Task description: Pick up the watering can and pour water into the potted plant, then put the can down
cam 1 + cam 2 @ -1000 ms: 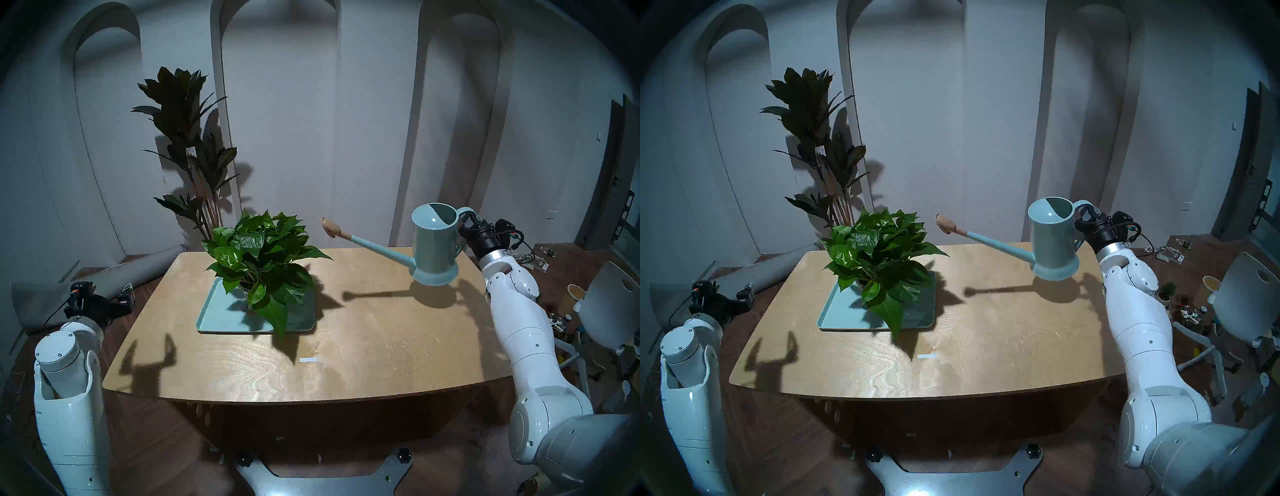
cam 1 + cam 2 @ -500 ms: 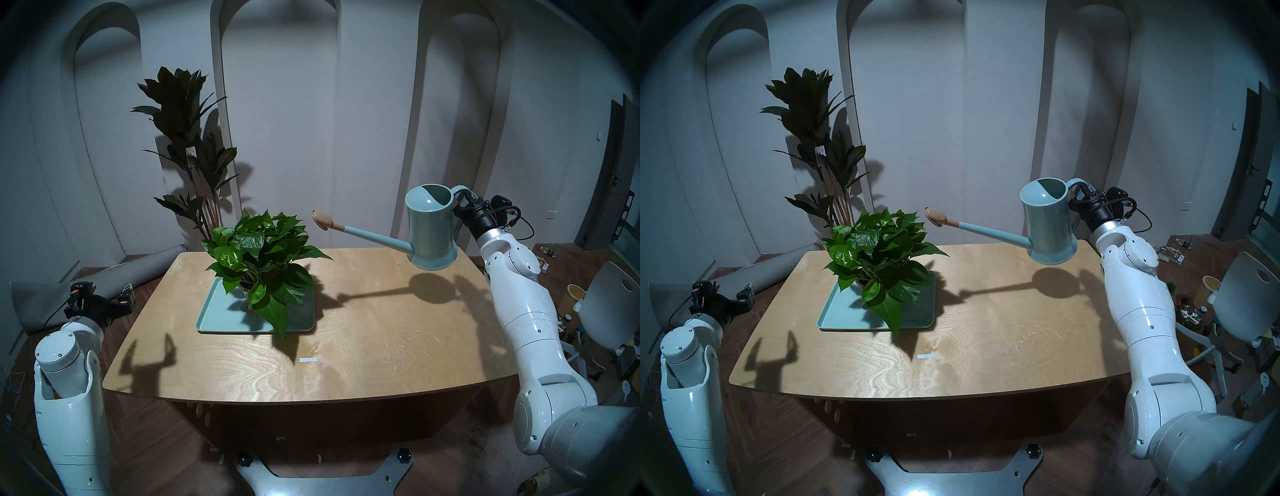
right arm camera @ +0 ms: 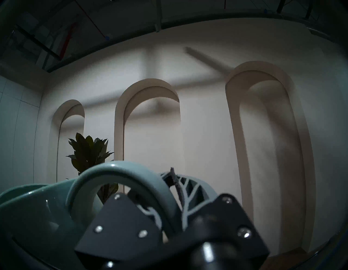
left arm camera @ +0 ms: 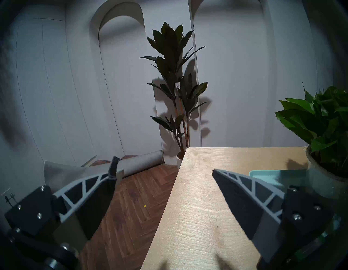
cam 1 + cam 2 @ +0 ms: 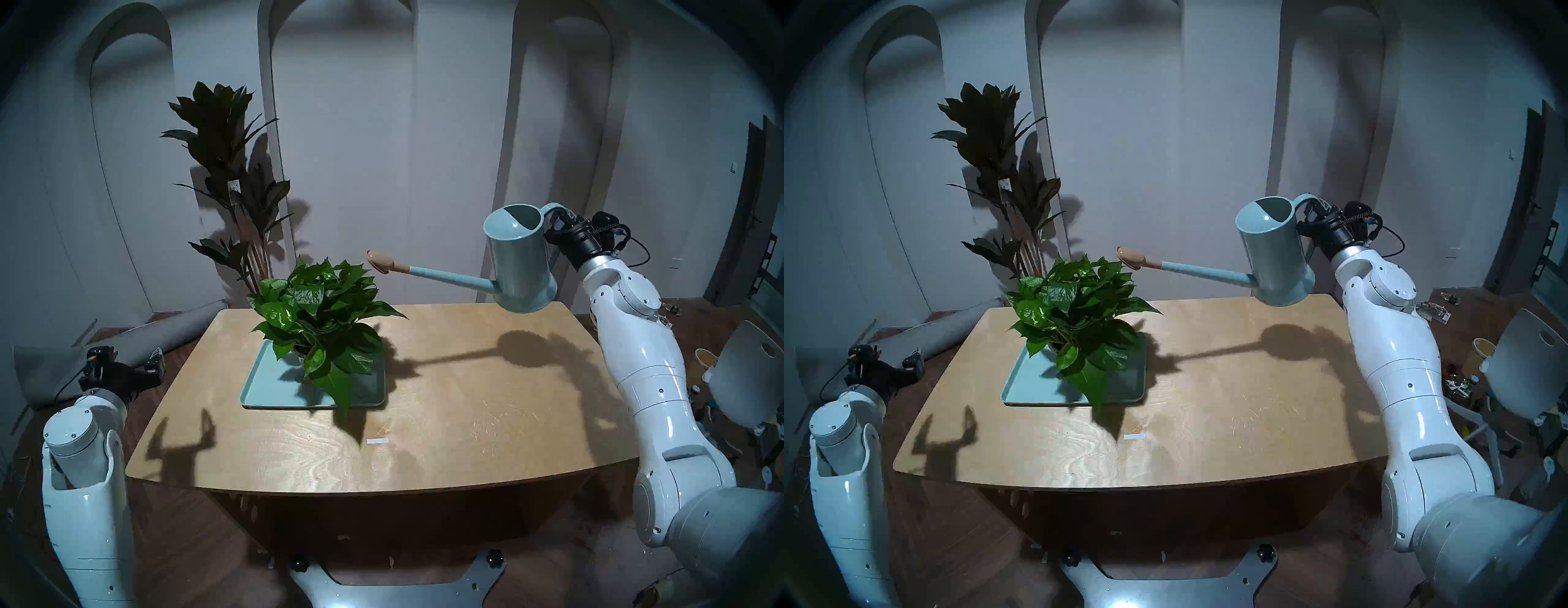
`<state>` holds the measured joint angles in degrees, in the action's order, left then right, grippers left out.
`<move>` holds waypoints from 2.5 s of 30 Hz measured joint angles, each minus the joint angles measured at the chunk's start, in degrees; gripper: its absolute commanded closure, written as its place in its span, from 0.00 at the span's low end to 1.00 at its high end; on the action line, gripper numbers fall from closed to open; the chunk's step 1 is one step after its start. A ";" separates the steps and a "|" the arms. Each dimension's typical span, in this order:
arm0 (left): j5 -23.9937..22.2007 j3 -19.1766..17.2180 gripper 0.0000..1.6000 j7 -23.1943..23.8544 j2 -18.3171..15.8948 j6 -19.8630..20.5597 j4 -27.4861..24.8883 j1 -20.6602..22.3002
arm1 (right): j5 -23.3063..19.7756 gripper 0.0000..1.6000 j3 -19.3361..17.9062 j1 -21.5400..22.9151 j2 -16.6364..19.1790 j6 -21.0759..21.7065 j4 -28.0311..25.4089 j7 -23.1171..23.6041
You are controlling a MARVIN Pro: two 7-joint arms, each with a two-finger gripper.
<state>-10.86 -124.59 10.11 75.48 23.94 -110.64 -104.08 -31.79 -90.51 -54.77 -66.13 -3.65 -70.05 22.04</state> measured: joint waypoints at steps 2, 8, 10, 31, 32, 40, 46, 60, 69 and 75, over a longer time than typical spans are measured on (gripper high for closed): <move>0.00 0.00 0.00 0.00 0.00 0.00 0.03 0.00 | 0.72 1.00 0.52 0.45 0.12 0.43 -0.70 -0.39; 0.00 0.00 0.00 0.00 0.00 0.00 0.17 0.01 | 2.94 1.00 1.40 1.39 0.49 1.98 -2.58 -1.51; 0.00 0.00 0.00 0.00 0.00 0.00 0.20 0.01 | 3.60 1.00 1.49 1.77 0.66 2.54 -3.22 -1.85; -0.02 0.01 0.00 0.00 0.00 0.00 0.44 0.03 | 11.17 1.00 2.82 6.02 2.84 9.52 -8.40 -4.42; -0.01 0.01 0.00 0.00 0.00 0.00 0.45 0.03 | 11.53 1.00 2.90 6.24 2.87 9.87 -8.67 -4.49; -0.01 0.01 0.00 0.00 0.00 0.00 0.50 0.04 | 13.78 1.00 3.90 7.89 2.65 12.09 -10.03 -5.08; -0.01 0.01 0.00 0.00 -0.01 0.00 0.54 0.05 | 15.53 1.00 5.08 9.15 1.93 13.55 -10.51 -5.35; -0.01 0.01 0.00 0.00 -0.01 0.00 0.59 0.06 | 20.37 1.00 7.97 11.93 0.29 16.32 -11.86 -5.42; -0.01 0.01 0.00 0.00 -0.01 0.00 0.60 0.07 | 23.59 1.00 9.04 13.72 -0.54 17.92 -12.40 -5.31; 0.01 0.01 0.00 0.00 -0.01 0.00 0.60 0.07 | 25.30 1.00 9.59 14.84 -1.19 18.79 -12.40 -5.26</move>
<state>-10.85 -124.58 10.11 75.48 23.94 -110.04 -104.01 -6.49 -80.92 -39.93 -67.32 15.14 -82.45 16.78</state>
